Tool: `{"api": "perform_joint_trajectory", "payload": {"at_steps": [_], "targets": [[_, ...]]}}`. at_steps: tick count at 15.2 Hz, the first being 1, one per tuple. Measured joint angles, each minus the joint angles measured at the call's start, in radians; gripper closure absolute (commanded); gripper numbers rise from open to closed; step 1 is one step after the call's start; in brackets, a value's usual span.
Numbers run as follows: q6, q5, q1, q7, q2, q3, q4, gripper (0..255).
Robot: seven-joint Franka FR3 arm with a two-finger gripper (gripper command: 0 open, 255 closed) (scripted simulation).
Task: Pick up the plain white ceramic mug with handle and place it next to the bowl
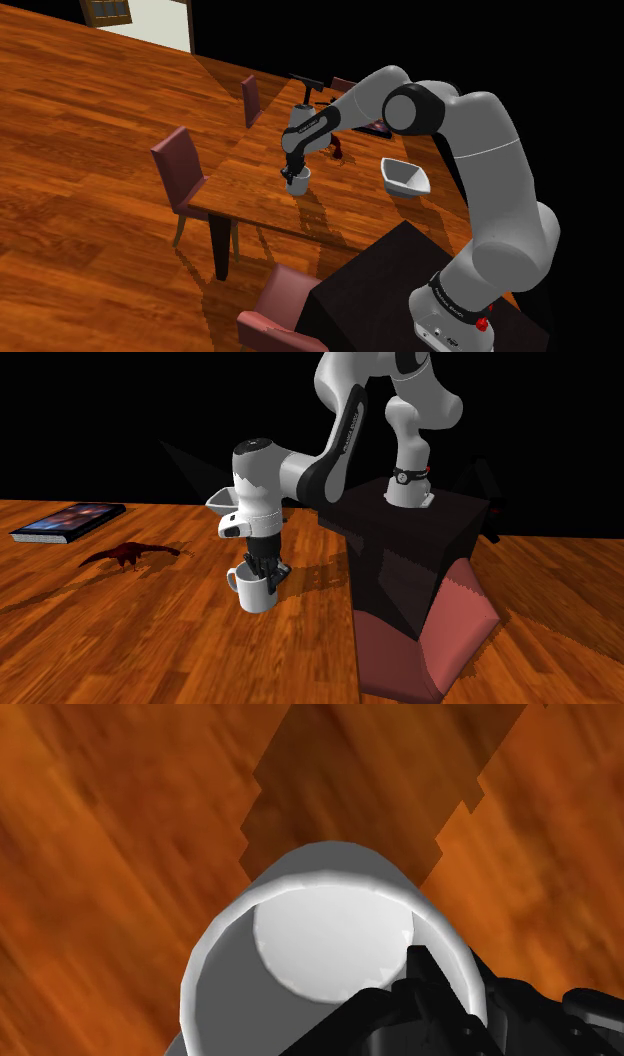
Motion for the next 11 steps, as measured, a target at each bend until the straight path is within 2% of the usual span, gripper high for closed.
{"api": "perform_joint_trajectory", "payload": {"at_steps": [5, 11], "targets": [[0.000, 0.000, 0.000, 0.000, 0.000, 0.000, 0.000, 255], [-0.032, -0.001, 0.002, 0.001, -0.056, -0.001, -0.025, 255]]}}
